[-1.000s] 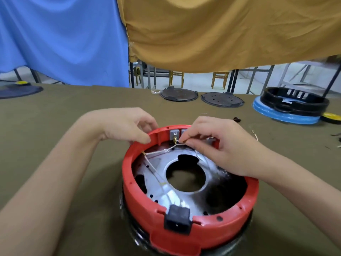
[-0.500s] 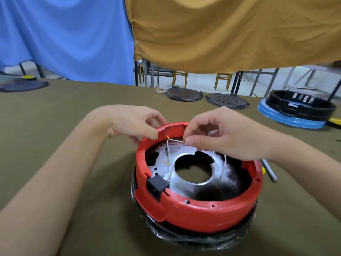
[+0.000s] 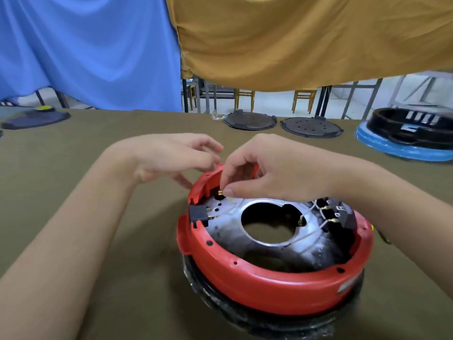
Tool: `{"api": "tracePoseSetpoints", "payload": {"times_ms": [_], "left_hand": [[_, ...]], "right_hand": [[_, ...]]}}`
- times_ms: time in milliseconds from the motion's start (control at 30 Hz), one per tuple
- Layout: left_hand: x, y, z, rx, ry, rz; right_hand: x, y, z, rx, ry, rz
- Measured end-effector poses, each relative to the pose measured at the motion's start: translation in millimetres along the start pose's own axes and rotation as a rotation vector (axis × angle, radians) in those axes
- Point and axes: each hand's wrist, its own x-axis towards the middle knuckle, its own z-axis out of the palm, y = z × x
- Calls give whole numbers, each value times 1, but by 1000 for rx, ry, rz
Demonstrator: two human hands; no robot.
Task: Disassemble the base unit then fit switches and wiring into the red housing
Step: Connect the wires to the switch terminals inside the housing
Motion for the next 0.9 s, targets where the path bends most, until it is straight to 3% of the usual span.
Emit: {"api": "tracePoseSetpoints", "payload": {"times_ms": [100, 433, 667, 900], "left_hand": [[-5, -2, -2, 25, -169, -29], [18, -11, 8, -148, 67, 37], [5, -22, -14, -253, -332, 0], [7, -32, -18, -310, -423, 46]], "right_hand": [[4, 3, 9, -9, -3, -10], [12, 5, -4, -185, 4, 64], [18, 13, 22, -175, 68, 66], [14, 14, 23, -135, 129, 31]]}}
